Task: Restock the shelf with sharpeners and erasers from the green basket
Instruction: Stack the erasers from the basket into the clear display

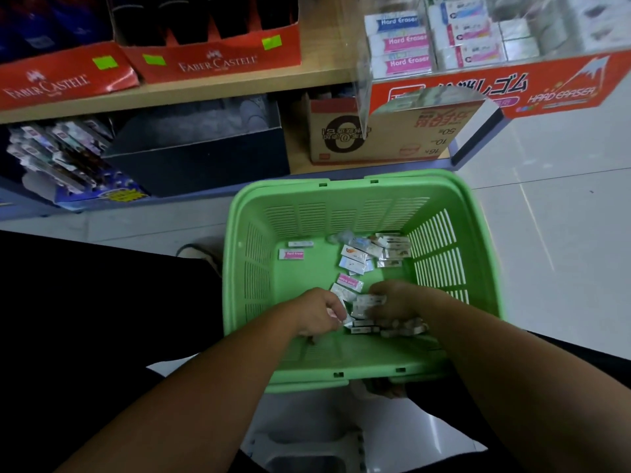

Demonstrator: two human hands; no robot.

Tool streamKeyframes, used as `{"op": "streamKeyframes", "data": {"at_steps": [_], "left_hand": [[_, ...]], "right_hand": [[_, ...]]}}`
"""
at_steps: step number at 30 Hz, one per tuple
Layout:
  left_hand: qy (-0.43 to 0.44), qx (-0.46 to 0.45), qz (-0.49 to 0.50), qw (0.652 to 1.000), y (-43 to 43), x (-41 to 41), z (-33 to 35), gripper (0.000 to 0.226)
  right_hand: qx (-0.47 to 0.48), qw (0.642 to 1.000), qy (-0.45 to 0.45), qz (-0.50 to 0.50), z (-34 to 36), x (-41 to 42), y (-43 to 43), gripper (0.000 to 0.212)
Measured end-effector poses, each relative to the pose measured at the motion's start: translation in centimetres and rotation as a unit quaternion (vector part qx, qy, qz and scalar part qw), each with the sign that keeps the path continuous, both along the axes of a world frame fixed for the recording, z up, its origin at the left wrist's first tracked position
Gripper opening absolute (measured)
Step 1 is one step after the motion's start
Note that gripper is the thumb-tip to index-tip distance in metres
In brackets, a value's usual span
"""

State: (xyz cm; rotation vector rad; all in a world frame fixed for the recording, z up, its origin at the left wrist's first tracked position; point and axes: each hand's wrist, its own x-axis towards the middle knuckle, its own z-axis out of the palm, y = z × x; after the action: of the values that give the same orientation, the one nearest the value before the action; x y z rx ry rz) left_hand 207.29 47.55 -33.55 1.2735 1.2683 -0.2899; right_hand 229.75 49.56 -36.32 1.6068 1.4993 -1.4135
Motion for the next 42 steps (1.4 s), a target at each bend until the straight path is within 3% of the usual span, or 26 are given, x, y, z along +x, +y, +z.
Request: {"op": "streamKeyframes", "data": {"at_steps": [4,8,16,19,22,25,30,37,42], "left_hand": [[-0.03,-0.003,0.122,0.992,1.9,0.0,1.4,0.016],[-0.078,-0.013,0.19,0.979,4.0,0.3,4.4,0.022],[-0.163,0.005,0.188,0.968,6.9,0.4,13.6,0.035],[-0.218,-0.005,0.222,0.95,7.8,1.5,17.5,0.035],[-0.272,-0.011,0.234,0.933,8.4,2.5,21.8,0.029],[-0.308,-0.019,0.247,0.919,9.3,3.1,25.9,0.033],[-0.333,-0.009,0.244,0.911,12.1,3.9,30.8,0.029],[-0.296,0.086,0.195,0.931,16.2,4.7,33.0,0.026],[-0.321,0.1,0.19,0.922,17.9,5.3,32.5,0.031]], "right_hand": [[0.052,0.996,0.037,-0.058,2.4,0.4,2.4,0.048],[0.097,0.991,0.044,-0.077,6.7,-0.2,5.2,0.05],[0.106,0.979,0.082,-0.156,20.3,1.0,7.2,0.035],[0.138,0.957,0.126,-0.222,26.2,0.9,7.2,0.025],[0.182,0.938,0.159,-0.25,30.8,0.7,7.2,0.033],[0.204,0.912,0.192,-0.299,34.1,0.7,7.2,0.019],[0.235,0.857,0.241,-0.391,35.2,1.6,9.0,0.06],[0.272,0.801,0.328,-0.42,35.8,2.2,11.0,0.042],[0.303,0.771,0.359,-0.43,35.0,3.2,11.8,0.034]]}}
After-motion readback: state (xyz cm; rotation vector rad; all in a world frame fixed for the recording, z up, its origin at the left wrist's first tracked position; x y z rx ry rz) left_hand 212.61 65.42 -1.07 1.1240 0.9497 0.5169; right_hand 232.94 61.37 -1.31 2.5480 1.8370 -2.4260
